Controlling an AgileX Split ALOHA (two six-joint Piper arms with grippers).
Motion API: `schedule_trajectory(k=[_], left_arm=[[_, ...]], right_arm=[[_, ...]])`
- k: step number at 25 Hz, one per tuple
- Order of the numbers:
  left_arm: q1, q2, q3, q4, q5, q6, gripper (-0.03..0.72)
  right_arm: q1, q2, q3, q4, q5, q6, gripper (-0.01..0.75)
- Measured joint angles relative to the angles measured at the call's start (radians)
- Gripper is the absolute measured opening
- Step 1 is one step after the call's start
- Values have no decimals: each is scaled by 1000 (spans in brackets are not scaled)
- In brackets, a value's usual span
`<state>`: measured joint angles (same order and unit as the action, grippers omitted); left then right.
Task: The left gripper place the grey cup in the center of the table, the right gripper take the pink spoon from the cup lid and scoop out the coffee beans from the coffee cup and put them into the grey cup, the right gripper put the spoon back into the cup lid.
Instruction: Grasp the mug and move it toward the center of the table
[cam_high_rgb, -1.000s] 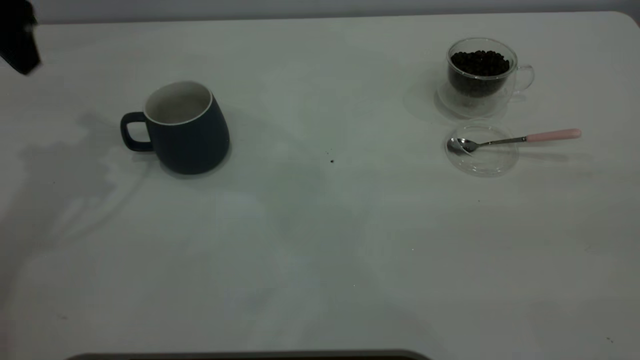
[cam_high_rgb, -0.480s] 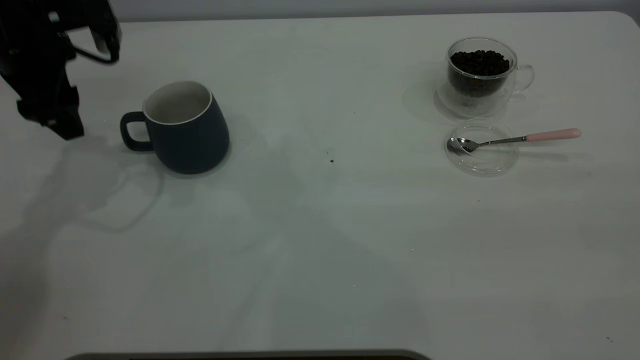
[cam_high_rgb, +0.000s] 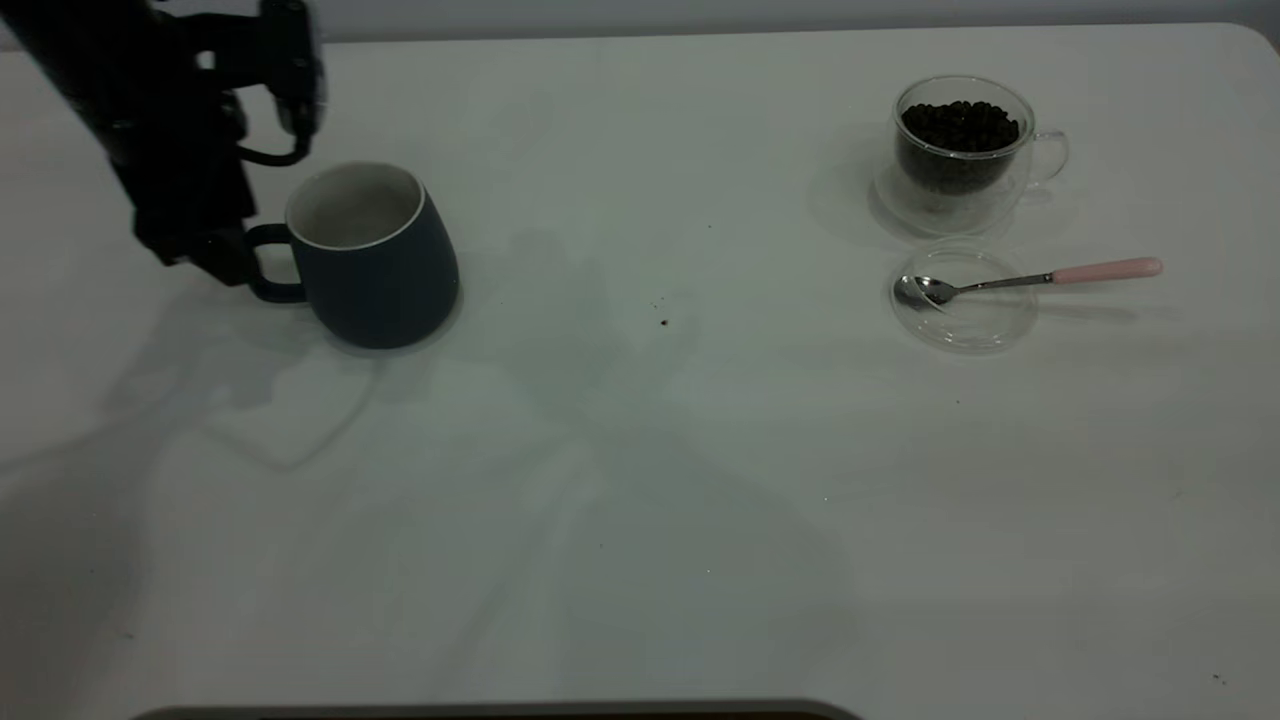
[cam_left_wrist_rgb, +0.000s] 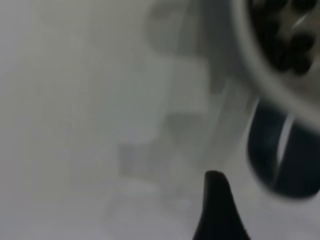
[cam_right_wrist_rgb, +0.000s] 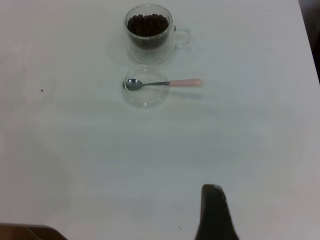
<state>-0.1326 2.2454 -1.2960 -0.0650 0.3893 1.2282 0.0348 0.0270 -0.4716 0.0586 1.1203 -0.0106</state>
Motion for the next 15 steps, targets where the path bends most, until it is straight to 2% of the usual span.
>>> schedule_trajectory(k=[6,15], left_arm=[[-18,48,-70,-60,31,40,567],[-118,121,-183,-204,46,131,567]], right_arm=[[0,0,0,0,0,0,557],[0,0,0,0,0,0,557]])
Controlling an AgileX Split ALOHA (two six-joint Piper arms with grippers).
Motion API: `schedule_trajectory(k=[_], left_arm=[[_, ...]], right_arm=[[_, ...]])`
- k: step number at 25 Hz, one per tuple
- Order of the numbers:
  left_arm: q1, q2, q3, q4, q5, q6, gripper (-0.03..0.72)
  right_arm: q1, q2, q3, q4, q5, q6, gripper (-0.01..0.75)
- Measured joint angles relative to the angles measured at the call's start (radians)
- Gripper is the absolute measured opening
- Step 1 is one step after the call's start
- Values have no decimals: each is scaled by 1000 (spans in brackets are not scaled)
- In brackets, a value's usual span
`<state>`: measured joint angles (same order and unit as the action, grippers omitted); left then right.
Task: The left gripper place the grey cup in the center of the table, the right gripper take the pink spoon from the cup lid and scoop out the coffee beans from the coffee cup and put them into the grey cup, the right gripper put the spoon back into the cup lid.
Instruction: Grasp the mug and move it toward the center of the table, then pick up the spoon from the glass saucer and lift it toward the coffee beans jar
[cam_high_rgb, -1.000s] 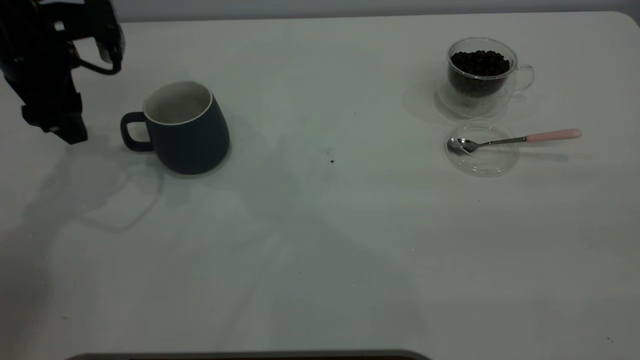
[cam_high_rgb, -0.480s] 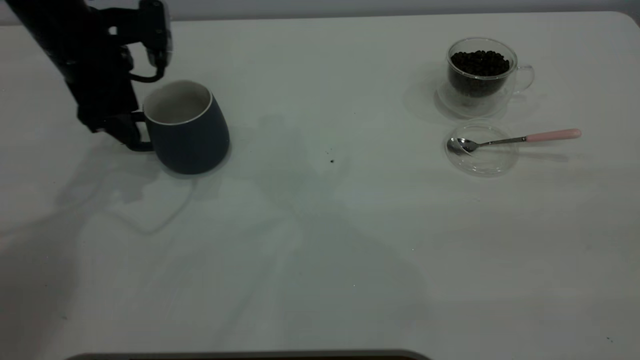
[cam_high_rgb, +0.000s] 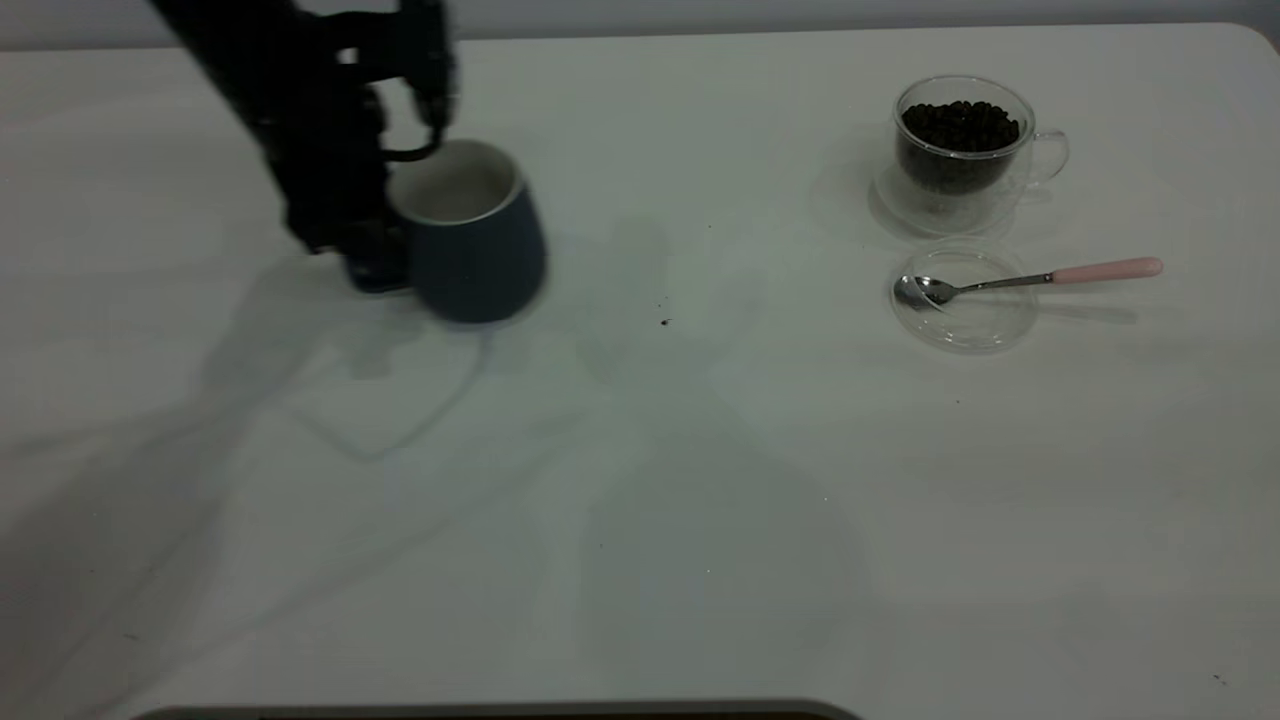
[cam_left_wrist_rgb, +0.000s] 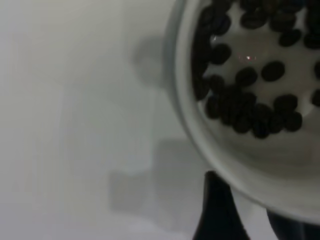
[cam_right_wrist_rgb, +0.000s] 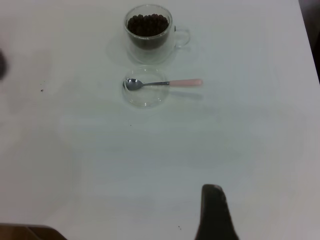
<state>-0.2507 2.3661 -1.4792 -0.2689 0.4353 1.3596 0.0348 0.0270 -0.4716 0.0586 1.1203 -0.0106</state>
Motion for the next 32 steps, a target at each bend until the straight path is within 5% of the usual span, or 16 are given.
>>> schedule_trajectory(k=[10,16,32], left_arm=[[-126,71,-156,-63,15,5,567],[-132,69,-174,-57,57,-42,567],[-122,-474,-174,139,727,-690,567]], right_arm=[[0,0,0,0,1,0,557],[0,0,0,0,1,0,557],[0,0,0,0,1,0,557]])
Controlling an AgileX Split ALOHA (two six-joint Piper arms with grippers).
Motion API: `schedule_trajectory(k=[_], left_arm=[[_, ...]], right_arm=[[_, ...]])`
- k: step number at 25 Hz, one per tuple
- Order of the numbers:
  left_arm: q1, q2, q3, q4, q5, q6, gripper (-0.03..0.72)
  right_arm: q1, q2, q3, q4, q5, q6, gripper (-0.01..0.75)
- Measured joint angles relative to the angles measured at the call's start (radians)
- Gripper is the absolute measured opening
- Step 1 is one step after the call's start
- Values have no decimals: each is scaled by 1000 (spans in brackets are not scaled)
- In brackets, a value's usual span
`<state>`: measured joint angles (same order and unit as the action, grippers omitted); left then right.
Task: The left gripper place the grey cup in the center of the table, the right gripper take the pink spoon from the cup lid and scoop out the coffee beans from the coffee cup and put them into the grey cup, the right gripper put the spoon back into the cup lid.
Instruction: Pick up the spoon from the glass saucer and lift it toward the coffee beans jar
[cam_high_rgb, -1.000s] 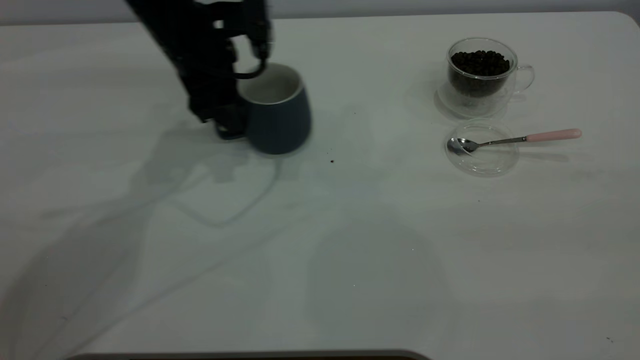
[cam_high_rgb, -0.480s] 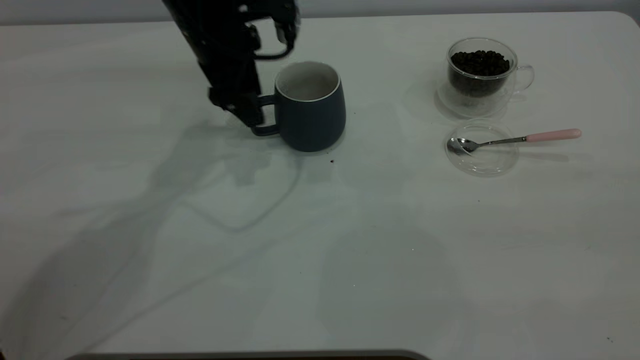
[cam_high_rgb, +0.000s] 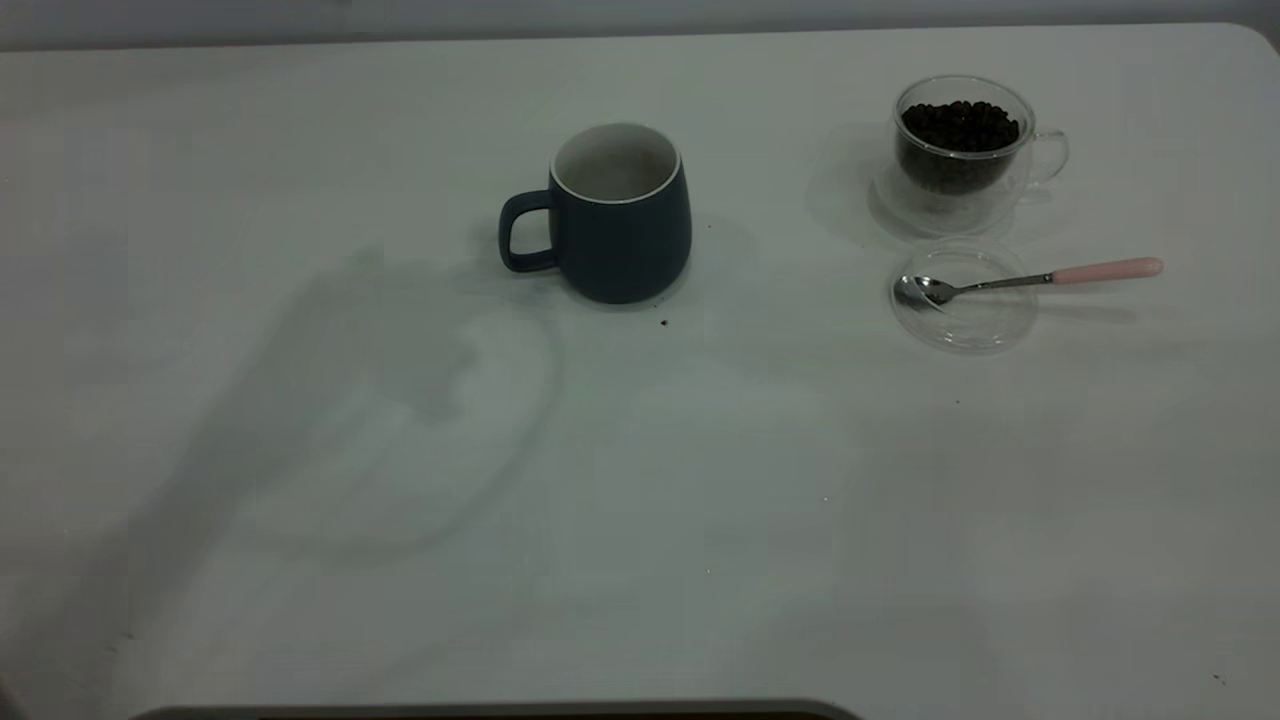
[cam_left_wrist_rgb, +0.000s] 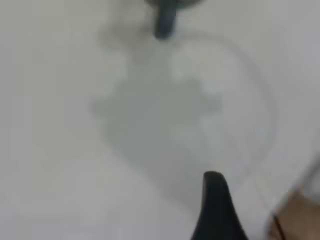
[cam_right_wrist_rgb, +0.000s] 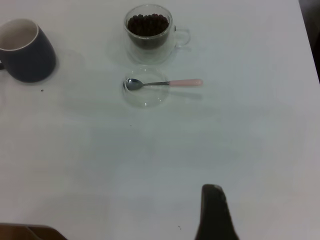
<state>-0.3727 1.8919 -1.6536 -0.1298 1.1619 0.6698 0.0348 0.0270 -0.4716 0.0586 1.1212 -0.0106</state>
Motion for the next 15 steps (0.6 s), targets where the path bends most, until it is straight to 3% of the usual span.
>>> schedule_trajectory(k=[9,15], left_arm=[[0,-415,87,55,8,-345,567],[0,-670,366,138,8,-564,567]], right_arm=[[0,0,0,0,0,0,557],[0,0,0,0,0,0,557]])
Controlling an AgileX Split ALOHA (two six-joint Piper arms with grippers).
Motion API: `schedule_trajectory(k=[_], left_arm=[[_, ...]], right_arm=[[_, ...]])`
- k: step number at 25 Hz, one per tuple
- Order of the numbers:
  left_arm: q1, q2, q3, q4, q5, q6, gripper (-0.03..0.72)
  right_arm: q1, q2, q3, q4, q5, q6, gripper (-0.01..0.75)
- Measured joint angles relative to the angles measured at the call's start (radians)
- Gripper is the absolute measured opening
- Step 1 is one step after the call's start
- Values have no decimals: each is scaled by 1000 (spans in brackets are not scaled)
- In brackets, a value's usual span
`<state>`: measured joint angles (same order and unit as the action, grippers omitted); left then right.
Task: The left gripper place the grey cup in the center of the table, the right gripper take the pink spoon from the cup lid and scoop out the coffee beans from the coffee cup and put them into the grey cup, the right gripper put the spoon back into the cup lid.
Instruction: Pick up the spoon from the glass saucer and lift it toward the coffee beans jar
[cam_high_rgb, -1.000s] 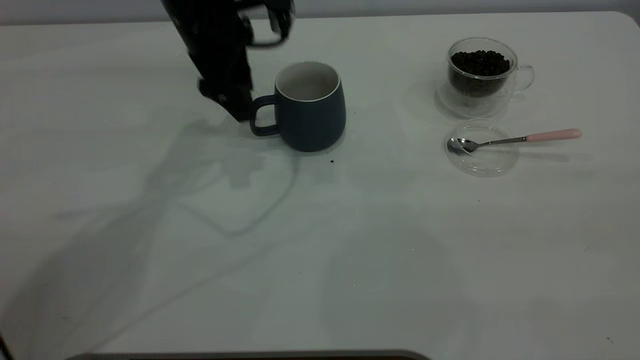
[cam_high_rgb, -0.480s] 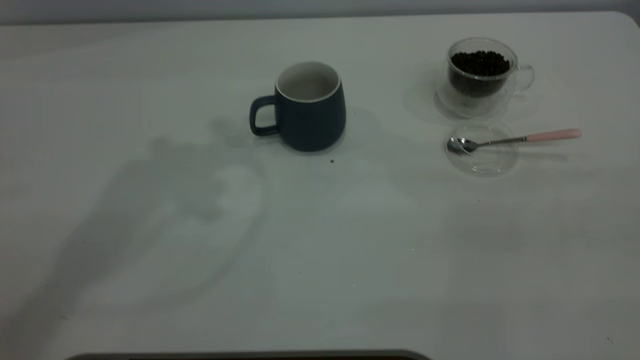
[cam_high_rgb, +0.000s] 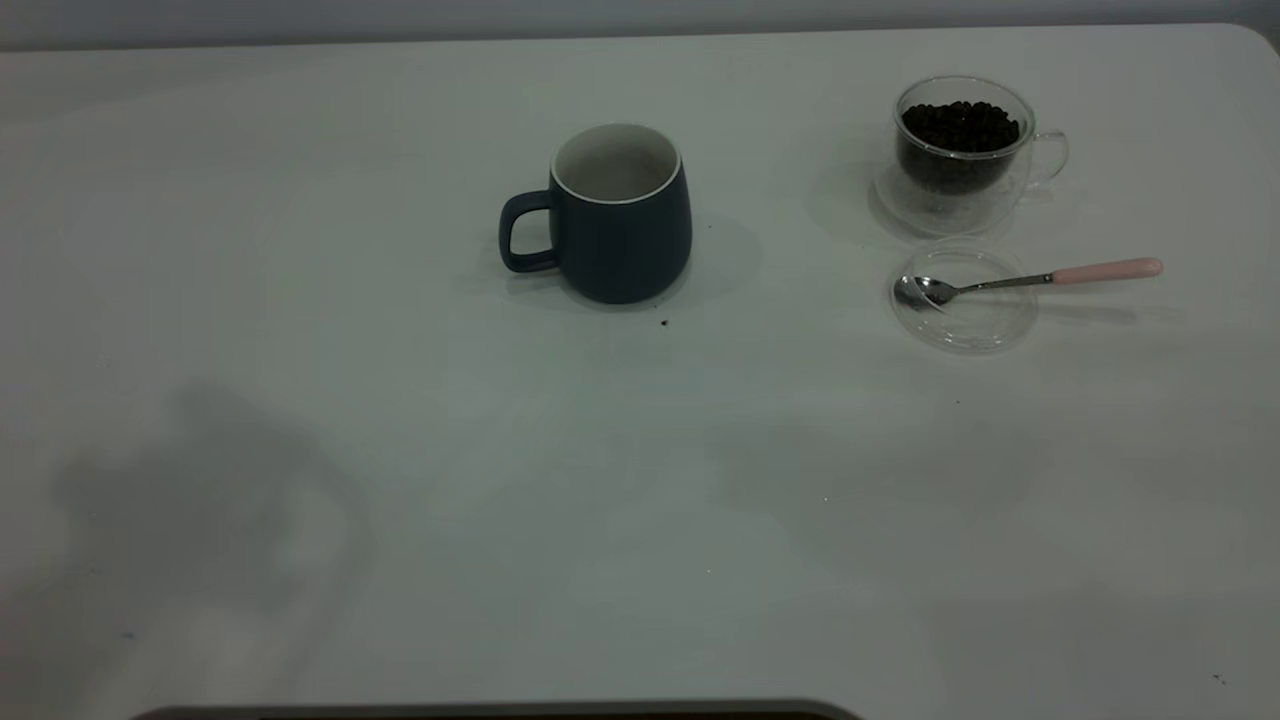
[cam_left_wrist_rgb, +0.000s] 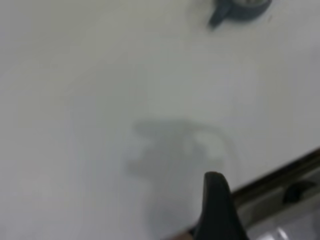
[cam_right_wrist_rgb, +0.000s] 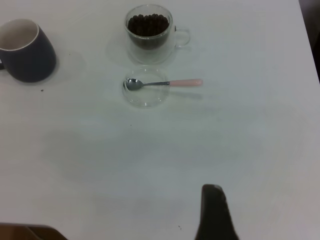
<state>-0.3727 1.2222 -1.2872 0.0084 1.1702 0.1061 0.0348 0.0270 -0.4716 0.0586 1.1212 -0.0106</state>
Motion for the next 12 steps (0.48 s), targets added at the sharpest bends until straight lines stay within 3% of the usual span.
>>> schedule_trajectory(k=[12], left_arm=[[0,-427,644,31,-12,-125,567]], right_arm=[[0,0,0,0,0,0,557]])
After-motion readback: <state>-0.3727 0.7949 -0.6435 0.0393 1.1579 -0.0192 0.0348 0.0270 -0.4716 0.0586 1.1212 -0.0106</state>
